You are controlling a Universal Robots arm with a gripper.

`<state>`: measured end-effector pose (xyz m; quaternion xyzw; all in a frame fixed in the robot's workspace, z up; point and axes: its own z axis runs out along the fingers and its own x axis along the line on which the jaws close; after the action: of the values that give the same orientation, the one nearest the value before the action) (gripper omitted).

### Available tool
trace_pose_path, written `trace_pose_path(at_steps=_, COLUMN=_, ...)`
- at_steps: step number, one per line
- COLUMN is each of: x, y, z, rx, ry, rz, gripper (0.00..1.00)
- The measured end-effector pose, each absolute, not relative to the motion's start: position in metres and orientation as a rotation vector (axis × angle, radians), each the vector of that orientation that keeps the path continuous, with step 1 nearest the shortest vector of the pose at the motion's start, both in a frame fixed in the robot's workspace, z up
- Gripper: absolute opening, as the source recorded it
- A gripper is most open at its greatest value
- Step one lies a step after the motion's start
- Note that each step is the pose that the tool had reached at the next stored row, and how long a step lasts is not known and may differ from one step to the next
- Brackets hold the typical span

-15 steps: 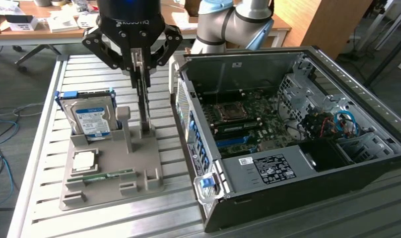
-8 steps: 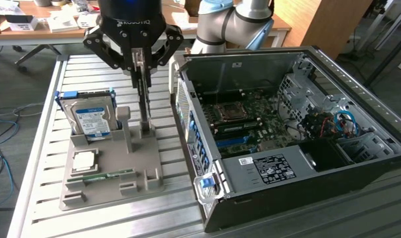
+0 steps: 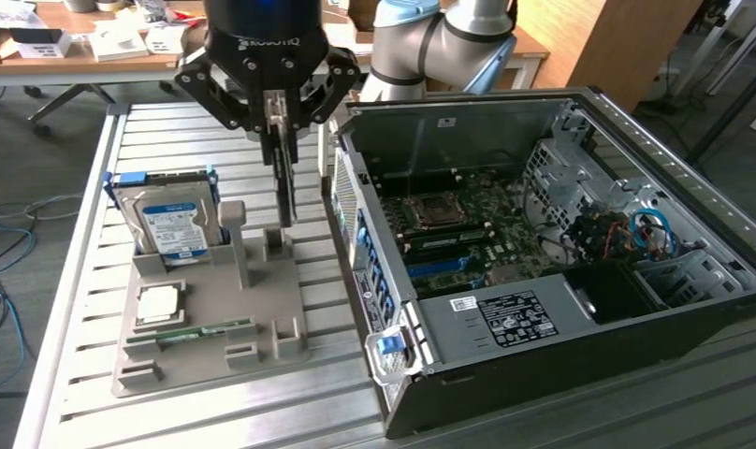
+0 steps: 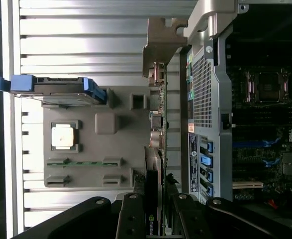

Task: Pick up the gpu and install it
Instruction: 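Pick up the gpu and move the gpu toward the slot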

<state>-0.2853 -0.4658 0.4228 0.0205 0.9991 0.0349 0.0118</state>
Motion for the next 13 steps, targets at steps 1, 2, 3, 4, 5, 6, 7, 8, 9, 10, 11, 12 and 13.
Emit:
trace_pose_path(at_steps=1, x=-0.283, y=-0.466, z=0.423, rx=0.064, ry=3.115, rz=0.109, gripper=0.26)
trace_pose_path(at_steps=2, x=-0.281, y=-0.466, z=0.423, rx=0.064, ry=3.115, rz=0.109, gripper=0.26)
trace_pose_path(at_steps=3, x=-0.279, y=-0.466, z=0.423, rx=0.064, ry=3.115, rz=0.109, gripper=0.26)
trace_pose_path(at_steps=4, x=-0.277, y=-0.466, z=0.423, rx=0.064, ry=3.115, rz=0.109, gripper=0.26)
trace_pose_path(at_steps=5, x=-0.275, y=-0.466, z=0.423, rx=0.064, ry=3.115, rz=0.109, gripper=0.26)
trace_pose_path(at_steps=6, x=-0.273, y=-0.466, z=0.423, rx=0.064, ry=3.115, rz=0.109, gripper=0.26)
trace_pose_path(at_steps=7, x=-0.271, y=-0.466, z=0.423, rx=0.064, ry=3.115, rz=0.109, gripper=0.26)
trace_pose_path(at_steps=8, x=-0.268, y=-0.466, z=0.423, rx=0.064, ry=3.115, rz=0.109, gripper=0.26)
trace_pose_path(at_steps=9, x=-0.266, y=-0.466, z=0.423, rx=0.064, ry=3.115, rz=0.109, gripper=0.26)
trace_pose_path(at_steps=10, x=-0.263, y=-0.466, z=0.423, rx=0.064, ry=3.115, rz=0.109, gripper=0.26)
trace_pose_path(at_steps=11, x=-0.261, y=-0.466, z=0.423, rx=0.064, ry=3.115, rz=0.109, gripper=0.26)
trace_pose_path(at_steps=12, x=-0.258, y=-0.466, z=0.423, rx=0.064, ry=3.115, rz=0.109, gripper=0.26)
trace_pose_path(at_steps=13, x=-0.256, y=-0.466, z=0.423, rx=0.064, ry=3.115, rz=0.109, gripper=0.26)
